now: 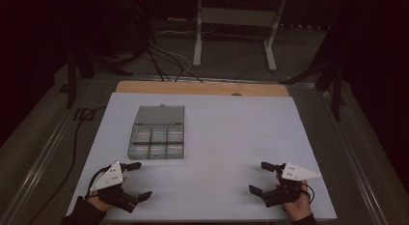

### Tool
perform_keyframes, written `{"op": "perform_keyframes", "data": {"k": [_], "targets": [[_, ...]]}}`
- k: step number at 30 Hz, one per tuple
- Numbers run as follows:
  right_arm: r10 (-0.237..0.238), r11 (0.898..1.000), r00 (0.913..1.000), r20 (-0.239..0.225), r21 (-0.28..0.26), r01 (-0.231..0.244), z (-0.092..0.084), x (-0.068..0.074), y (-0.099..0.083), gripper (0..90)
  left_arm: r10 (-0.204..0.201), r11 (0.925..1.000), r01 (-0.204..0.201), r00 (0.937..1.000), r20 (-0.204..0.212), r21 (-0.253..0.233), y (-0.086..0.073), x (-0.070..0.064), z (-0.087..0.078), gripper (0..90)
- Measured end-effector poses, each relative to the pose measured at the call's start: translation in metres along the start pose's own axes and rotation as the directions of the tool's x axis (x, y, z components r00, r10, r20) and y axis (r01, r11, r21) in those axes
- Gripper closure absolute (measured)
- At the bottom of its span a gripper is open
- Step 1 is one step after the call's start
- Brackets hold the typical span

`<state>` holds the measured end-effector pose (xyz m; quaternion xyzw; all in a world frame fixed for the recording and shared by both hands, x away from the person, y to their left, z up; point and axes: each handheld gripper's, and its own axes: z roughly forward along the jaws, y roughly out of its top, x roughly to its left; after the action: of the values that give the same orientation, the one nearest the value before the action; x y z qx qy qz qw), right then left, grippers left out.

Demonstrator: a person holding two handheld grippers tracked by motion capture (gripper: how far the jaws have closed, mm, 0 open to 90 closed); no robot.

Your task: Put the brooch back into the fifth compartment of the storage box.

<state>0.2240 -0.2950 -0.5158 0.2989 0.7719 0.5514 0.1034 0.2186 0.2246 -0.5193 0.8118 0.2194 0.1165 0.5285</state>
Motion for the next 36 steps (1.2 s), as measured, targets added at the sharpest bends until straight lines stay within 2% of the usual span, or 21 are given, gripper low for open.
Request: {"op": "perform_keyframes", "data": {"k": [12, 15, 17, 20, 25, 36], "targets": [[-0.003, 1.000, 1.0000, 0.001, -0.002, 0.003, 0.000, 0.000, 0.001, 0.0, 0.022, 0.9988, -0.024, 0.9992, 0.034, 0.042, 0.000, -0.003, 0.004, 1.2], [-0.004, 1.000, 1.0000, -0.008, 0.008, 0.004, 0.001, 0.001, 0.001, 0.0, 0.023, 0.9991, -0.024, 0.9989, 0.041, 0.036, 0.002, -0.003, 0.003, 1.2], [0.013, 1.000, 0.9997, -0.023, -0.015, -0.013, 0.001, 0.000, 0.002, 0.0, 0.020, 0.9992, -0.021, 0.9988, 0.045, 0.035, 0.004, -0.004, 0.002, 1.2], [0.009, 1.000, 0.9995, -0.030, -0.029, -0.010, 0.000, 0.001, 0.003, 0.0, 0.030, 0.9988, -0.033, 0.9973, 0.067, 0.036, 0.007, -0.005, 0.001, 1.2], [0.004, 0.999, 0.9999, -0.015, -0.038, -0.005, -0.001, 0.002, 0.003, 0.0, 0.034, 0.9992, -0.036, 0.9951, 0.093, 0.020, 0.014, -0.004, 0.001, 1.2], [0.001, 0.999, 0.9996, -0.028, -0.038, -0.002, 0.000, 0.004, 0.004, 0.0, 0.032, 0.9993, -0.030, 0.9924, 0.119, -0.021, 0.028, 0.000, -0.005, 1.3]]}}
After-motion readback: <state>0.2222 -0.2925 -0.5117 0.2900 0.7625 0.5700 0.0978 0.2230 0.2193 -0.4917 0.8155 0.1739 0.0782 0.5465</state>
